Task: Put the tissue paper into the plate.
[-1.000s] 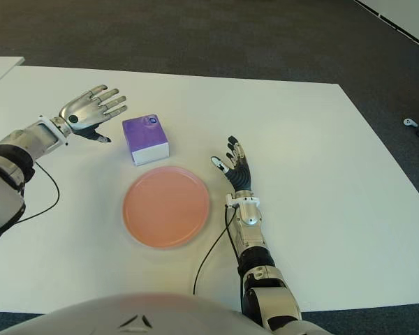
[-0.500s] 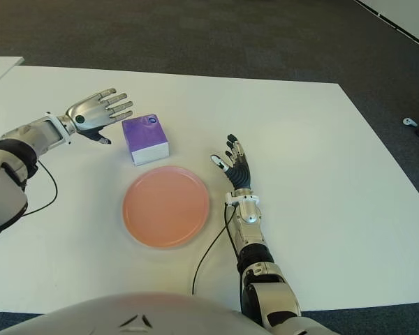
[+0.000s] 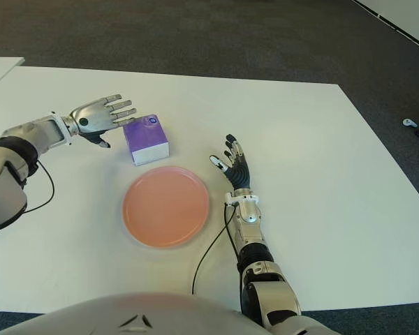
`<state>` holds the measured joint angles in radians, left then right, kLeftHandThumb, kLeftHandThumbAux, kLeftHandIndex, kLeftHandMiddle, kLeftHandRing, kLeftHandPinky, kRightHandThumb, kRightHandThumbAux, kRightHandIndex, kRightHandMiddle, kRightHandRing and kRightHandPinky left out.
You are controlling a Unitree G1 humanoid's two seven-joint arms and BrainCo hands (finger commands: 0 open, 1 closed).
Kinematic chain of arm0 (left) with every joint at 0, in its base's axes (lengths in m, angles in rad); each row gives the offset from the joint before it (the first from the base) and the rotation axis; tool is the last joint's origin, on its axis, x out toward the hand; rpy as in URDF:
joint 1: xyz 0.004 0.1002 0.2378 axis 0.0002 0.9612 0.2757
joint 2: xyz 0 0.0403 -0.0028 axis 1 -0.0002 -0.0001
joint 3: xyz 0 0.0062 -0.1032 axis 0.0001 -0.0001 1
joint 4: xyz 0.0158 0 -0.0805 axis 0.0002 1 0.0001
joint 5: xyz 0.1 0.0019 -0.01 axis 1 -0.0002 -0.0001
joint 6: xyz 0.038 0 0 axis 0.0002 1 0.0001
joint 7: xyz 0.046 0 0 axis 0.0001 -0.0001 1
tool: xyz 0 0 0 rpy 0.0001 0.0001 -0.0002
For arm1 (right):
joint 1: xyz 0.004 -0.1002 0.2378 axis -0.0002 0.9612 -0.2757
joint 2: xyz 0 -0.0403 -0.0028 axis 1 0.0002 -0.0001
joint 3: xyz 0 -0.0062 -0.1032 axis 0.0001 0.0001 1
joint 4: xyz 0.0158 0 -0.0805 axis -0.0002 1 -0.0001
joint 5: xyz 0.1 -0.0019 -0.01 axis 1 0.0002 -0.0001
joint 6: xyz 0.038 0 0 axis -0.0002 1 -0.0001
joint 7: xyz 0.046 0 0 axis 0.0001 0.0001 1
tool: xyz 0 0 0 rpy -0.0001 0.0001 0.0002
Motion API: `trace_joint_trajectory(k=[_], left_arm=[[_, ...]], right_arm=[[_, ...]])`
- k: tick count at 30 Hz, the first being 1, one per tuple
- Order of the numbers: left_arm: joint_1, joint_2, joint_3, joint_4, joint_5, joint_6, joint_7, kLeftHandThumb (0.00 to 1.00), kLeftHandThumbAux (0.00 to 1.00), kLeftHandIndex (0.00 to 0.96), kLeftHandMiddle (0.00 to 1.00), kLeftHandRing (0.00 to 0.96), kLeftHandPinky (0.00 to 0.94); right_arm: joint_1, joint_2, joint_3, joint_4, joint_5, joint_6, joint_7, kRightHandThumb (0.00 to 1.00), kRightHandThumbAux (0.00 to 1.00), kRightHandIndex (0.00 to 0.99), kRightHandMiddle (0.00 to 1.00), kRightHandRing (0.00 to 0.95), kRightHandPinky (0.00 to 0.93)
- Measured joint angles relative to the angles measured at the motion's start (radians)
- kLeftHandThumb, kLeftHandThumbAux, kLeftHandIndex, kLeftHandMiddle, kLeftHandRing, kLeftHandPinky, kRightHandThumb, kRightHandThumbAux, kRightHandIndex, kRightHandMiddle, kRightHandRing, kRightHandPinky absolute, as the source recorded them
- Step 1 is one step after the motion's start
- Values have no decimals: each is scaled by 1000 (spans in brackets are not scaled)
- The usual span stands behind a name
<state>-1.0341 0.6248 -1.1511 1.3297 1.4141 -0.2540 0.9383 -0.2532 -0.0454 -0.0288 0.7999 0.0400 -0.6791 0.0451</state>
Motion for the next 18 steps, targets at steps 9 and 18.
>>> trace_joint_trajectory(k=[9,18], left_arm=[[-3,-13,-5,-8,-4,-24,28,97,338,0,0,0,0],[-5,-17,12,-22,-39,-73,80,106,354,0,0,0,0]], right_arm=[[-8,0,-5,15,3,-2,18,0,590,0,0,0,0],[-12,2,-16,22,3,-2,26,0,585,0,0,0,0]])
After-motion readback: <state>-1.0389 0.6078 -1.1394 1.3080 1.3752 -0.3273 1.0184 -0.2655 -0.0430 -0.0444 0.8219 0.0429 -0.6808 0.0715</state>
